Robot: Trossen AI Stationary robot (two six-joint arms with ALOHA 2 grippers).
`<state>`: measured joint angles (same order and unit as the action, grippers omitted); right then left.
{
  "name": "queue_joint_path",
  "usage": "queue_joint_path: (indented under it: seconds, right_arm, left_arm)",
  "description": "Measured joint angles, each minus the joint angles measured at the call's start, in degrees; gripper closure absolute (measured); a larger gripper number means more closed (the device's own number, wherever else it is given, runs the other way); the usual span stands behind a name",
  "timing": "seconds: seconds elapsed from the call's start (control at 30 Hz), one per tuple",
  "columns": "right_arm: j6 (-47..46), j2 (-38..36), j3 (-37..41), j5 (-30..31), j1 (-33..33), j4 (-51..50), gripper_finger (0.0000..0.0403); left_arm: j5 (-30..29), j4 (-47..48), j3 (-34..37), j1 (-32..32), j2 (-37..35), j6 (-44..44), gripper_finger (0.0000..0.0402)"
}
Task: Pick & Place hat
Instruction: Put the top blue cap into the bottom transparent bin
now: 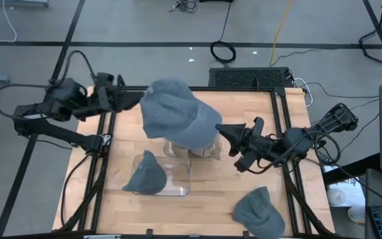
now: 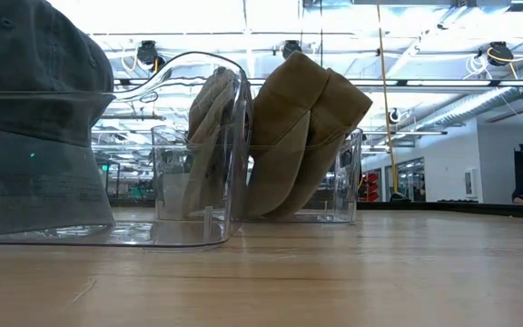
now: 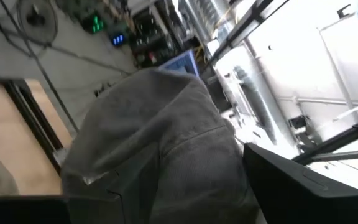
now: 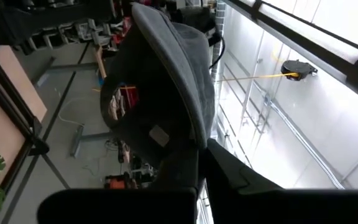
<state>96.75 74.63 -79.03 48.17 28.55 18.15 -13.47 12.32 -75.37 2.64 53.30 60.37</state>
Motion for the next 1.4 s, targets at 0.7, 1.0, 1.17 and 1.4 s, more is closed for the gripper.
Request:
queue_joint_path:
  seconds: [0.7,1.0,1.17,1.4]
  right_arm:
    - [-2.11,0.01,0.0,5.77,4.57,-1.77,0.0403]
    - [-3.02,0.03,0.0,5.75,4.57,-2.8,0.0403]
    - [-3.0,0.03,0.0,5.77,4.57,-2.82,0.0403]
    - [-3.04,0.03,0.0,5.77,4.54,-2.82,0.0403]
  left_arm:
    - [15.4,-4.04,0.0,-4.61,5.58,9.27,0.0161]
    - [21.66,-3.51,0.0,-6.73,7.21,12.67,0.0195]
    - [23.53,-3.49,0.0,-8.73,7.21,13.06,0.0289]
    - [25.86,-3.57,0.0,-10.54,6.9,9.87,0.0385]
